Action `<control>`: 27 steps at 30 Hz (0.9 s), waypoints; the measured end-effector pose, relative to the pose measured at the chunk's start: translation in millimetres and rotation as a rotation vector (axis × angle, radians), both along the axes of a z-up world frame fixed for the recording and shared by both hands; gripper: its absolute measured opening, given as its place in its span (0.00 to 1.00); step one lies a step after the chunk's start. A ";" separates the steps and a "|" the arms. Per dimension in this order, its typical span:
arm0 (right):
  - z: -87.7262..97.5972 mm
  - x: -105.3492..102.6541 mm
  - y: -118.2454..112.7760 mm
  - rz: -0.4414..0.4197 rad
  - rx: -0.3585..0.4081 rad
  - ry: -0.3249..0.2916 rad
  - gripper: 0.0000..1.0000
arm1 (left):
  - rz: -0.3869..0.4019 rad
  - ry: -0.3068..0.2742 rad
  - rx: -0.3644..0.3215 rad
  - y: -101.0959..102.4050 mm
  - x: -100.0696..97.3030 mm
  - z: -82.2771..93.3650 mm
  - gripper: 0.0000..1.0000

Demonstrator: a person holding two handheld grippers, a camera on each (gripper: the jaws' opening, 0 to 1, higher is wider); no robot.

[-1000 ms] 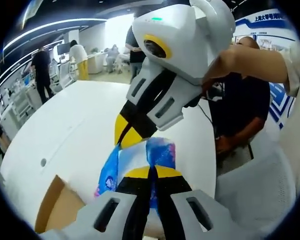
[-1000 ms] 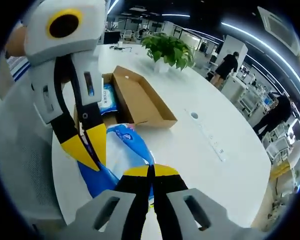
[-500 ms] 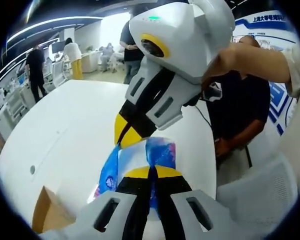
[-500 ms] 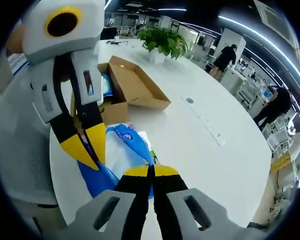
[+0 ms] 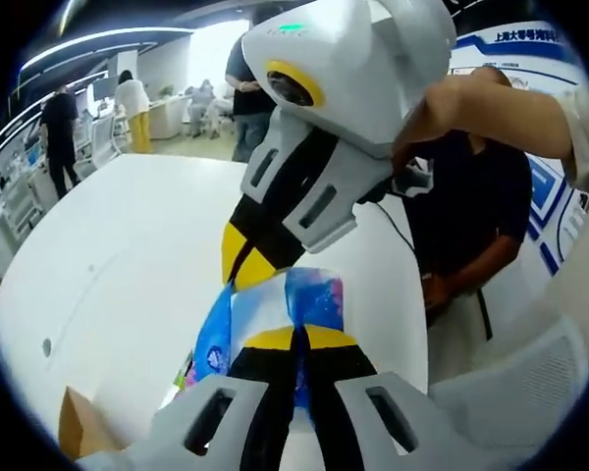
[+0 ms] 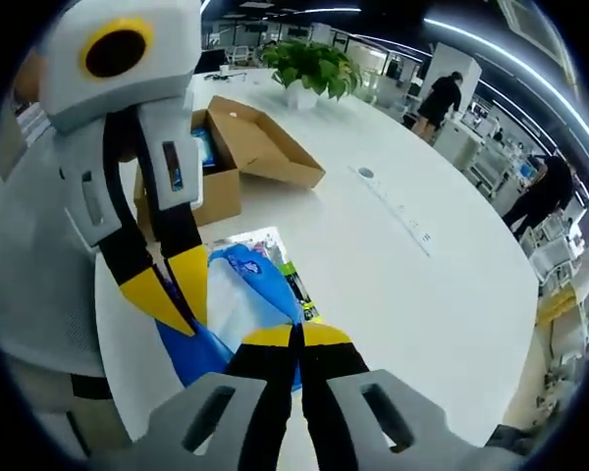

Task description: Operate the shoe box by opening the lid, removing the specified soft item, and placing it in the target area until the item is outside and the box remains undamaged.

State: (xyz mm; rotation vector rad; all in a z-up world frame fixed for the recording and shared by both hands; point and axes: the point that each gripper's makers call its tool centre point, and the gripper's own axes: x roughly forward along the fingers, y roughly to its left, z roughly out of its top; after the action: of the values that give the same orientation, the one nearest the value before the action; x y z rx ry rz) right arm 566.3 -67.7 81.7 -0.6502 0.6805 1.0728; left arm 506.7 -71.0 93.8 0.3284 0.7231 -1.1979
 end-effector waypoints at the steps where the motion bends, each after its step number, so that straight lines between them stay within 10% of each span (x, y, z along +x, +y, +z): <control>1: -1.2 0.2 -1.9 0.000 0.000 0.003 0.00 | -0.009 0.002 0.002 -3.3 0.6 -1.8 0.00; 27: -40.8 20.7 -57.9 -0.018 -0.085 0.049 0.00 | -0.084 0.068 0.034 -57.2 18.6 -45.2 0.00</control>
State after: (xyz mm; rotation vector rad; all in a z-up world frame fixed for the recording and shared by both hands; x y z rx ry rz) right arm 587.0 -125.6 40.8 -0.6915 0.7763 1.0506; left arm 525.4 -128.2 48.6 0.3506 0.7958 -1.2824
